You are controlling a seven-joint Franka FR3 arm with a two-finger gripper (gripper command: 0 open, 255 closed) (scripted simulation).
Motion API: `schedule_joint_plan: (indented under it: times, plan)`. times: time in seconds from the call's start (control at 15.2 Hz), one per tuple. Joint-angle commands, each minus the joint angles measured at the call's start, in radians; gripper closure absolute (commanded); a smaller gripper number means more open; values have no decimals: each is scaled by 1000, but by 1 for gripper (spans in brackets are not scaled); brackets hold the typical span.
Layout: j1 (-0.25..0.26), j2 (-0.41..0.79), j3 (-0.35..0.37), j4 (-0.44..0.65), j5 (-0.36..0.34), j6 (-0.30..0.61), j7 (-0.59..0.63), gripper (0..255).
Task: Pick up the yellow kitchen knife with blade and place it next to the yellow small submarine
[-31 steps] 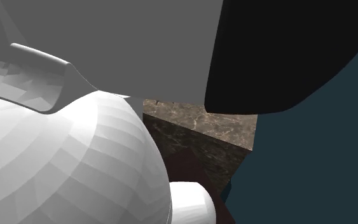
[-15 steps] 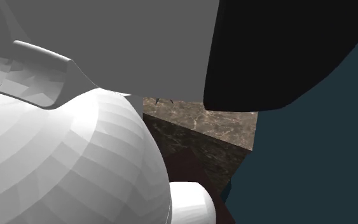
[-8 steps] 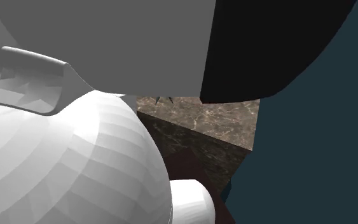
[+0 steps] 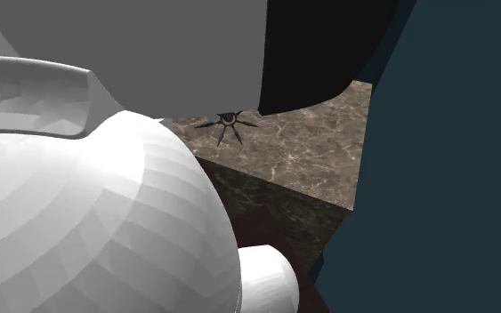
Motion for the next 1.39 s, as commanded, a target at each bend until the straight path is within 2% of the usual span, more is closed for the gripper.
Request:
schedule_joint_plan:
  times: [0.0,0.4,0.79,1.32]
  plan:
    - [21,22,23,28,5,-6,46,255]
    - [84,93,85,111,14,-20,170,255]
    - [145,204,139,255,24,-52,289,255]
    - [149,181,140,115,19,64,290,255]
